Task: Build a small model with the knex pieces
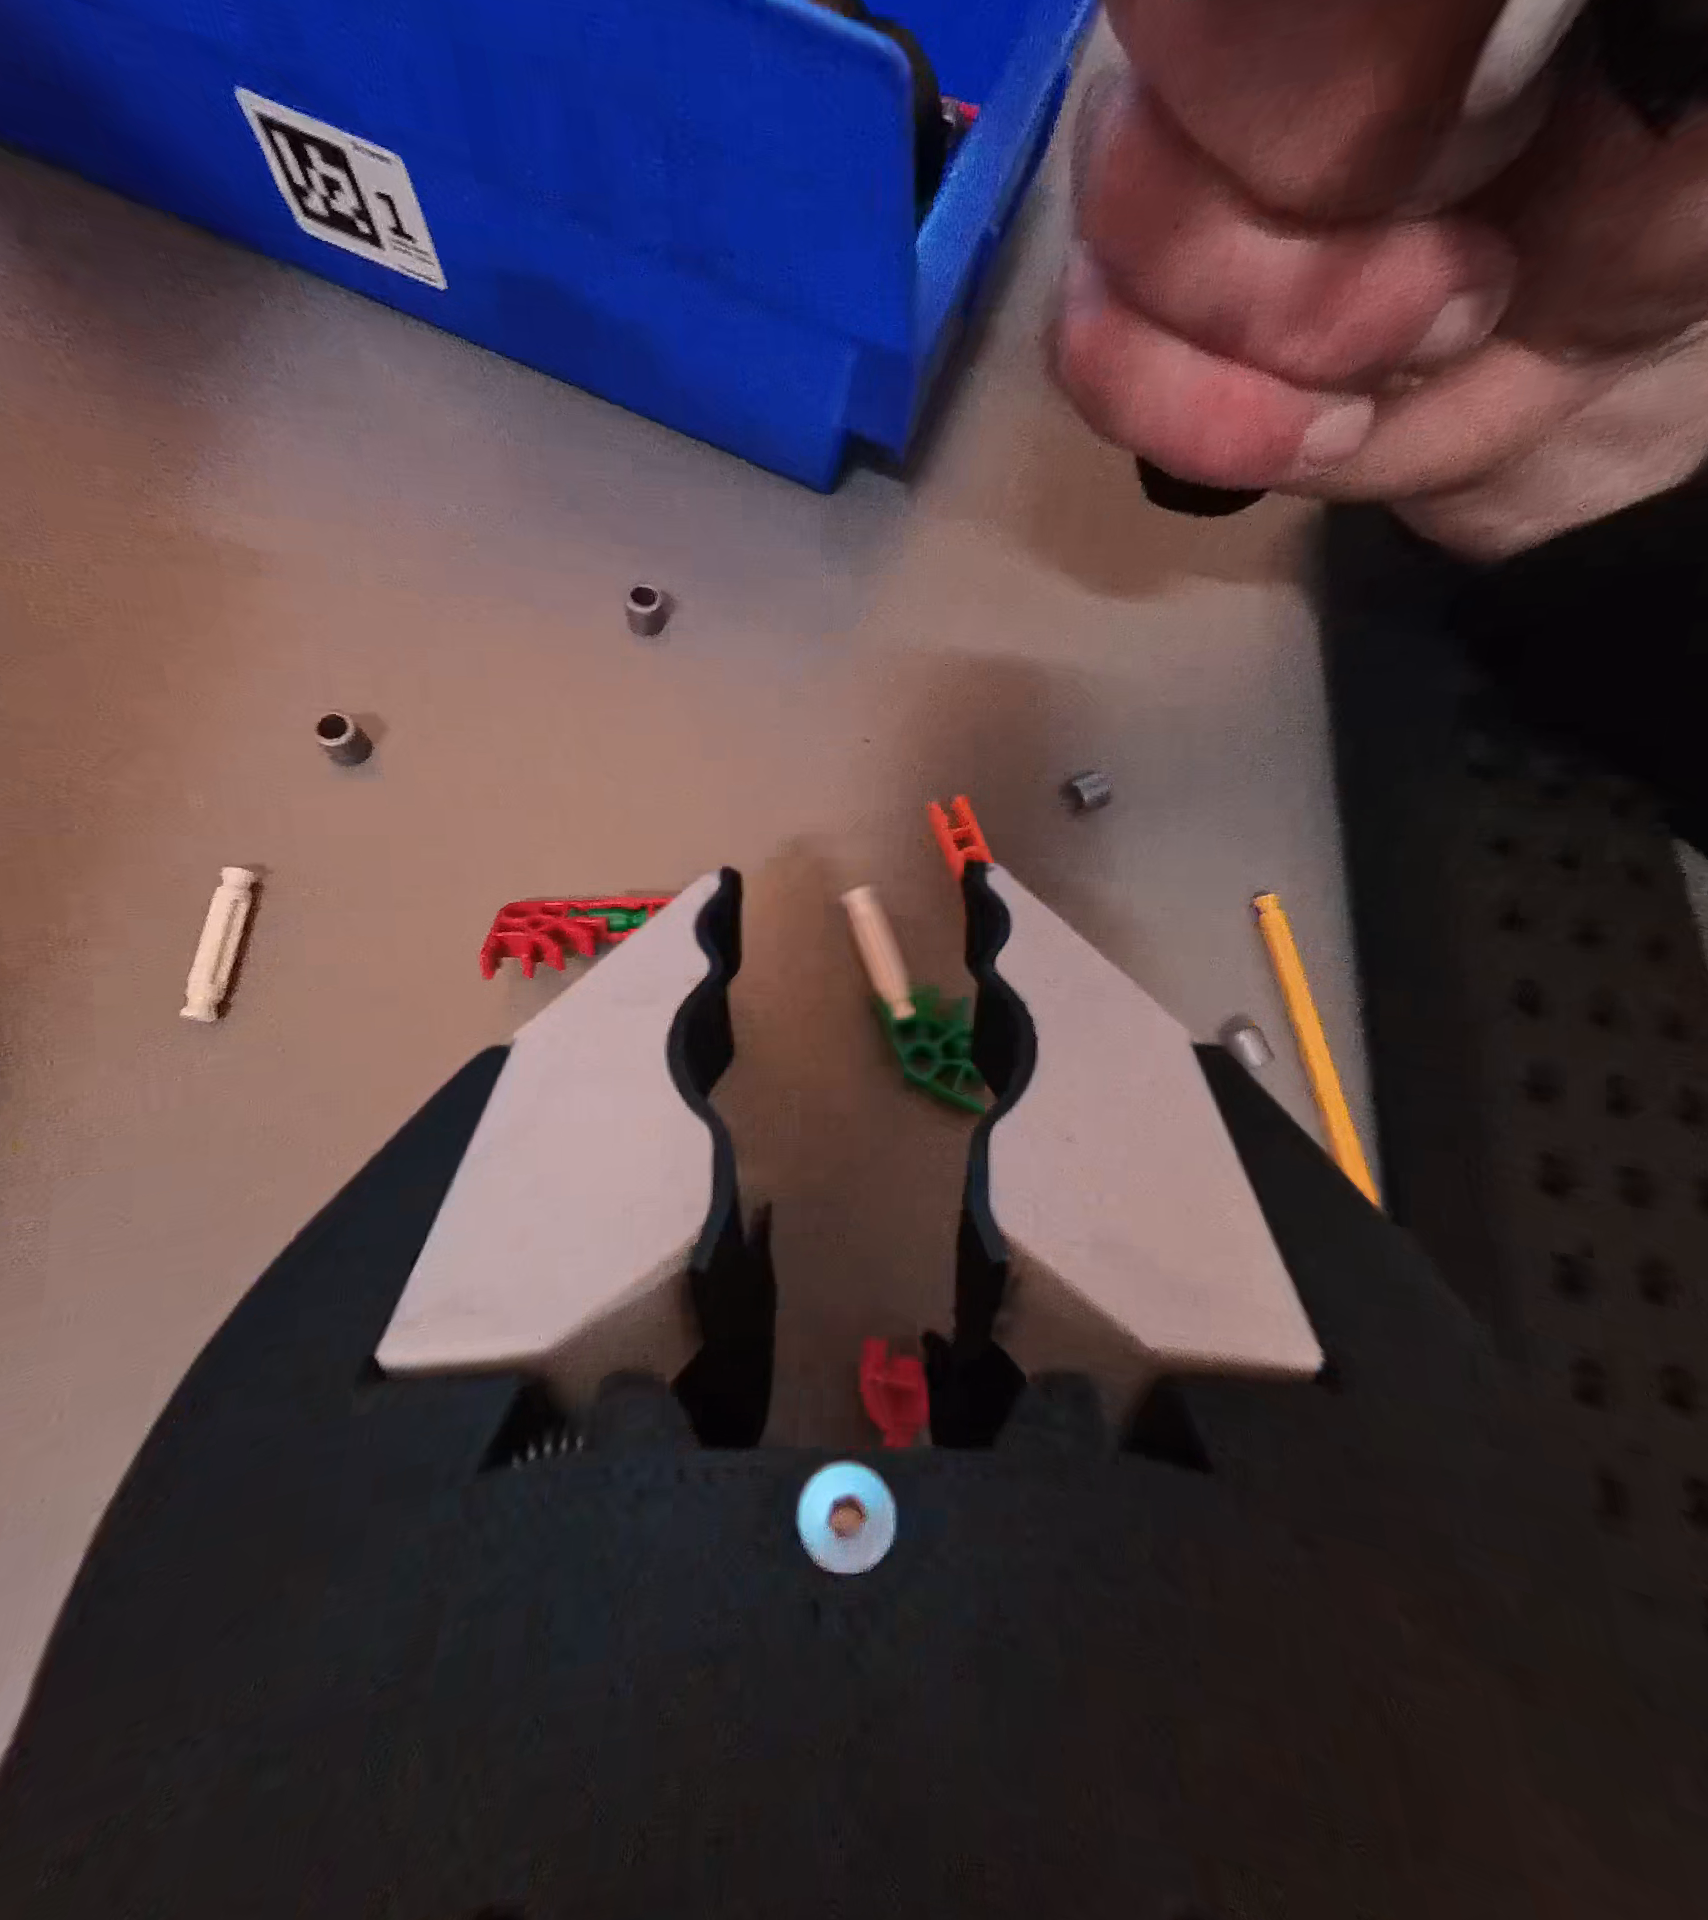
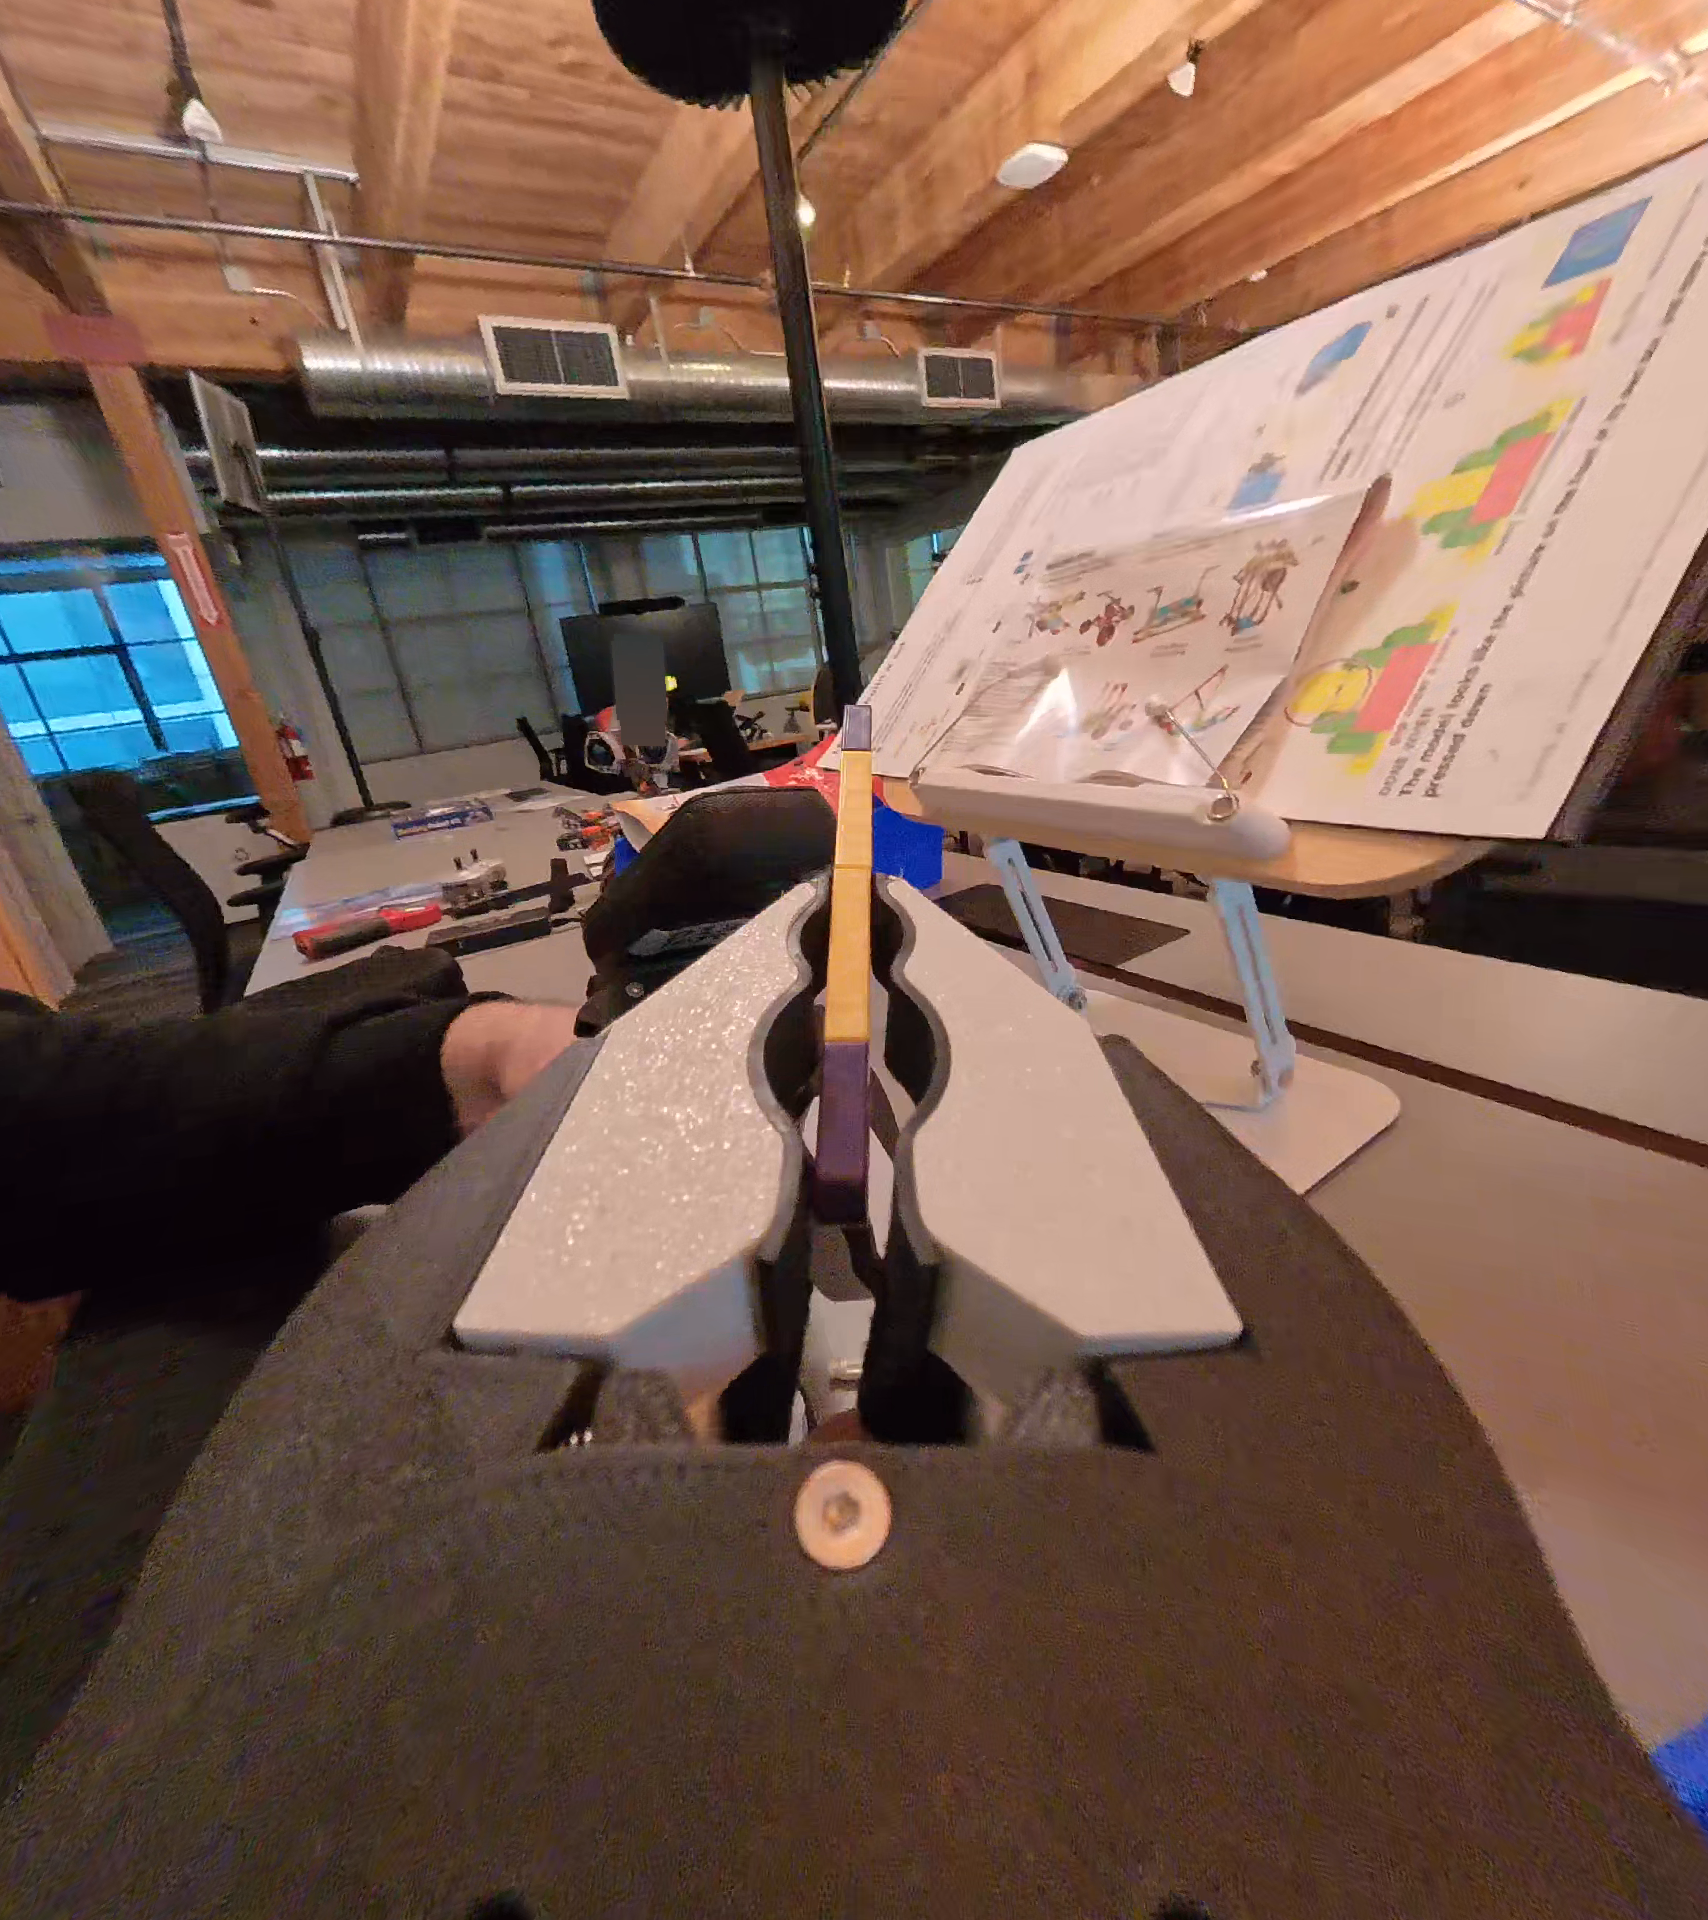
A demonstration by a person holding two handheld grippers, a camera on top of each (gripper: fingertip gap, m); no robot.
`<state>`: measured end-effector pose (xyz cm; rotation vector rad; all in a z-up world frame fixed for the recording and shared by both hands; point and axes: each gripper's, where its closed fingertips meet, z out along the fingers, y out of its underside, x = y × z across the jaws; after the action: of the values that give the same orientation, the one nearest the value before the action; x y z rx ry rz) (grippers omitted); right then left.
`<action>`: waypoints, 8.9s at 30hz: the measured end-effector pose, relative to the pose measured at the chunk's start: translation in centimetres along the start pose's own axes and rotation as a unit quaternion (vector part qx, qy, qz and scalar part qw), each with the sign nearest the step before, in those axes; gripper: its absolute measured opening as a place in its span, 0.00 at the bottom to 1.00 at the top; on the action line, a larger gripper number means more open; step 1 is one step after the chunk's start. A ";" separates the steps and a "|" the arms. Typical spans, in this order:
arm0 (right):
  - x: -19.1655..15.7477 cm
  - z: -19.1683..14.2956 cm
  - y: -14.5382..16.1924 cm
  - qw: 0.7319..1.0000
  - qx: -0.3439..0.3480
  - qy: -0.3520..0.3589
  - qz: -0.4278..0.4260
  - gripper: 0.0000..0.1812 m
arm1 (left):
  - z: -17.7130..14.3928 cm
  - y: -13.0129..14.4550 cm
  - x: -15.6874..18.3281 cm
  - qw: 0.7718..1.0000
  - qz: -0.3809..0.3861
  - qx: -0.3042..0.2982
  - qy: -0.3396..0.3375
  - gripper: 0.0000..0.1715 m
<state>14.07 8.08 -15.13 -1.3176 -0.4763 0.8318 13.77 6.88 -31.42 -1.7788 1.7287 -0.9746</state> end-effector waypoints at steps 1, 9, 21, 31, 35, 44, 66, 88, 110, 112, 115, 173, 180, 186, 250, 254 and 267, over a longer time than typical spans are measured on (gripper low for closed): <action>0.1 0.0 0.2 1.000 -0.005 -0.001 0.008 0.02 | 0.0 0.2 -0.4 1.000 0.004 -0.004 -0.008 0.30; -0.5 0.3 2.6 0.996 -0.072 -0.045 0.029 0.02 | -6.7 -6.1 -1.0 0.982 0.051 0.183 -0.019 0.43; -2.1 0.8 4.2 0.991 -0.105 -0.086 0.015 0.02 | -10.9 -9.4 1.2 0.951 0.066 0.300 0.029 0.09; -2.4 0.8 3.1 0.994 -0.078 -0.075 -0.028 0.02 | -11.0 -10.5 2.8 0.941 0.139 0.307 -0.027 0.05; -1.2 1.2 2.9 0.993 -0.079 -0.006 -0.083 0.03 | -10.9 -10.9 1.6 0.934 0.120 0.325 -0.082 0.05; 0.5 2.0 2.1 0.975 -0.066 0.119 -0.174 0.04 | -11.3 -12.0 -0.3 0.903 0.096 0.364 -0.207 0.08; -1.2 1.4 2.9 0.997 -0.070 -0.026 -0.028 0.12 | -11.5 -11.2 1.5 0.926 0.062 0.372 -0.006 0.02; -3.2 0.7 2.5 0.993 -0.067 -0.097 -0.006 0.02 | -11.9 -10.2 3.3 0.934 0.113 0.337 0.036 0.13; -3.4 0.4 1.6 0.994 -0.046 -0.091 -0.024 0.02 | -11.6 -10.5 3.3 0.931 0.077 0.351 0.067 0.06; -3.3 0.4 1.5 0.995 -0.046 -0.086 -0.025 0.02 | -11.5 -10.8 3.3 0.932 0.084 0.350 0.049 0.06; -2.9 0.5 1.3 0.996 -0.044 -0.061 -0.052 0.02 | -11.5 -11.1 3.1 0.930 0.084 0.357 0.029 0.05; -1.5 0.7 6.3 0.976 -0.190 -0.024 -0.103 0.01 | -7.8 -6.1 1.0 0.967 0.126 0.222 0.018 0.08; -0.7 0.9 5.6 0.974 -0.181 0.020 -0.138 0.02 | -7.8 -6.9 0.2 0.962 0.147 0.226 -0.050 0.06; 0.0 0.9 5.2 0.968 -0.183 0.058 -0.164 0.02 | -7.7 -7.5 -0.5 0.954 0.154 0.230 -0.117 0.05; -3.3 0.9 2.4 0.988 -0.080 -0.040 -0.129 0.02 | -8.8 -8.6 3.5 0.953 0.145 0.264 0.024 0.02; -2.7 1.0 2.8 0.974 -0.106 0.006 -0.199 0.02 | -8.4 -8.5 3.0 0.957 0.130 0.260 0.021 0.02; -1.4 1.6 3.3 0.922 -0.149 0.104 -0.343 0.01 | -7.9 -8.3 1.6 0.964 0.084 0.251 0.005 0.02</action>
<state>11.18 8.11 -17.72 -1.3622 -0.8523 0.0311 13.10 7.23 -19.88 -1.2841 1.4407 -1.2152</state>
